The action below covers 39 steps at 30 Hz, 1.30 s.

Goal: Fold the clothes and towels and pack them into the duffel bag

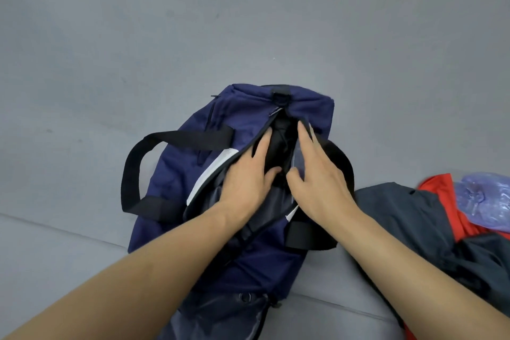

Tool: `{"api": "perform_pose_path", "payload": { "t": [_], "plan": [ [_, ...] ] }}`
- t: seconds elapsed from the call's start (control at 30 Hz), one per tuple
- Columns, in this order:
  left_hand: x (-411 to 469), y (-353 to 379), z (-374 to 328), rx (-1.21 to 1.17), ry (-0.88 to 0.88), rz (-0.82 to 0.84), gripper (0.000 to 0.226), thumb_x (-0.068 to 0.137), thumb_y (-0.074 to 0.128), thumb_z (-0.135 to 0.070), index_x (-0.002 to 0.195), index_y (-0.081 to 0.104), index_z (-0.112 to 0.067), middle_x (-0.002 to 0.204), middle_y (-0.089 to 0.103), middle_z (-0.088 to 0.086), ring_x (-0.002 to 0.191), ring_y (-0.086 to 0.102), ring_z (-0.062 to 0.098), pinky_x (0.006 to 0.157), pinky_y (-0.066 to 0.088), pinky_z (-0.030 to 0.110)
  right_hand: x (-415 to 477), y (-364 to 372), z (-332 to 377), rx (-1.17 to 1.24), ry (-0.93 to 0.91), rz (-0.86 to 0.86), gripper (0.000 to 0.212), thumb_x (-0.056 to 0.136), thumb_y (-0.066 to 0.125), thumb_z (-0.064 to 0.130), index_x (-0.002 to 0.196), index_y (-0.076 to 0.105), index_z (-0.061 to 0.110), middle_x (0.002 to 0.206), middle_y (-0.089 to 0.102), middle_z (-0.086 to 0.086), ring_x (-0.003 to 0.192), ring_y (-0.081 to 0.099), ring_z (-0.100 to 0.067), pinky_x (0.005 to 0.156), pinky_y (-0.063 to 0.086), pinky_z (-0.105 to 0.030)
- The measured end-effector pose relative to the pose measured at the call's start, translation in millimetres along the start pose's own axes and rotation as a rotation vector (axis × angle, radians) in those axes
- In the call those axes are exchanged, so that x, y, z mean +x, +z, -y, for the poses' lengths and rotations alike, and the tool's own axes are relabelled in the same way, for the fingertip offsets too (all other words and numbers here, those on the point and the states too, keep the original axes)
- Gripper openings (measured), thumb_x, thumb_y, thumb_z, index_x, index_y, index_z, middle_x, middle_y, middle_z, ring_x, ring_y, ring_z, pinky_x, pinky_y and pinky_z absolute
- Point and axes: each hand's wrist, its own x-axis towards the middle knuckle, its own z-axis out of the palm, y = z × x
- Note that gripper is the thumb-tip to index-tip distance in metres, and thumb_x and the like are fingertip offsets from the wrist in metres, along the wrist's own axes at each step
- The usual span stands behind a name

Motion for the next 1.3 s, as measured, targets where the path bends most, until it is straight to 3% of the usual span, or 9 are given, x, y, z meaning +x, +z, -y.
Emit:
{"api": "perform_pose_path", "payload": {
  "t": [0.13,0.3,0.37,0.5,0.67,0.87,1.0,1.1,1.3],
  "plan": [
    [9,7,-11,0.053,-0.058,0.065,0.084,0.092,0.062,-0.035,0.158,0.01,-0.035,0.149,0.043,0.009,0.119,0.058,0.032,0.084,0.053,0.041,-8,2,7,-0.069,-0.025,0.035,0.075,0.098,0.05,0.028,0.158,0.007,0.041,0.167,-0.011,0.014,0.094,0.061,-0.01,0.084,0.042,-0.024],
    [-22,-16,-7,-0.146,-0.056,0.123,0.083,0.095,0.054,-0.055,0.16,0.004,-0.04,0.163,0.03,-0.003,0.146,0.034,0.017,0.111,0.04,0.041,-32,-22,-8,-0.009,-0.063,0.058,0.069,0.097,0.047,0.058,0.152,0.004,0.059,0.164,-0.016,0.022,0.143,0.033,-0.012,0.114,0.033,-0.039],
    [-44,-27,-9,-0.286,-0.037,0.074,0.074,0.097,0.05,-0.057,0.158,0.009,-0.046,0.16,0.034,-0.014,0.144,0.038,0.009,0.116,0.037,0.041,-55,-34,-16,-0.018,-0.109,0.076,0.07,0.095,0.043,0.066,0.147,-0.003,0.065,0.163,-0.015,0.025,0.149,0.024,-0.013,0.113,0.036,-0.042],
    [-100,-47,-36,-0.377,0.024,-0.002,0.061,0.102,0.048,-0.046,0.154,0.018,-0.052,0.152,0.04,-0.021,0.14,0.041,0.003,0.117,0.036,0.038,-116,-61,-44,-0.203,-0.127,0.181,0.075,0.09,0.037,0.075,0.146,-0.011,0.064,0.162,-0.016,0.026,0.141,0.041,-0.019,0.108,0.041,-0.044],
    [-160,-68,-76,-0.151,0.261,0.02,0.06,0.103,0.05,-0.033,0.157,0.026,-0.038,0.152,0.043,-0.014,0.138,0.042,0.007,0.109,0.039,0.032,-202,-104,-98,-0.392,0.041,0.223,0.072,0.097,0.036,0.067,0.156,-0.002,0.049,0.166,-0.011,0.015,0.149,0.025,-0.016,0.114,0.03,-0.039],
    [-172,-27,-134,-0.01,0.416,0.323,0.064,0.104,0.047,-0.036,0.158,0.014,-0.044,0.156,0.034,-0.02,0.139,0.039,0.004,0.106,0.039,0.025,-250,-103,-167,-0.442,0.235,0.108,0.073,0.1,0.034,0.063,0.159,-0.002,0.039,0.168,-0.01,0.003,0.155,-0.003,-0.024,0.125,0.012,-0.043],
    [-152,27,-117,0.416,0.457,0.582,0.066,0.104,0.034,-0.033,0.159,-0.003,-0.038,0.165,0.021,0.003,0.15,0.024,0.023,0.12,0.023,0.03,-247,-76,-200,-0.445,0.356,0.11,0.089,0.092,0.045,0.07,0.157,-0.007,0.041,0.167,-0.013,0.001,0.154,-0.007,-0.031,0.125,0.004,-0.048],
    [-143,39,-77,0.786,0.383,0.671,0.068,0.106,0.033,-0.036,0.159,-0.008,-0.035,0.169,-0.002,0.008,0.156,0.003,0.028,0.125,0.008,0.04,-243,-55,-217,-0.53,0.344,0.057,0.085,0.097,0.048,0.057,0.159,-0.006,0.035,0.168,-0.005,-0.003,0.154,-0.003,-0.033,0.124,0.002,-0.049],
    [-135,27,-20,0.787,0.324,0.68,0.064,0.106,0.019,-0.047,0.158,-0.014,-0.029,0.168,-0.014,0.001,0.156,-0.007,0.023,0.125,-0.003,0.038,-240,-56,-226,-0.503,0.306,-0.014,0.072,0.099,0.041,0.02,0.16,0.004,0.029,0.167,0.013,-0.003,0.154,0.007,-0.03,0.125,0.004,-0.046]
  ]
}}
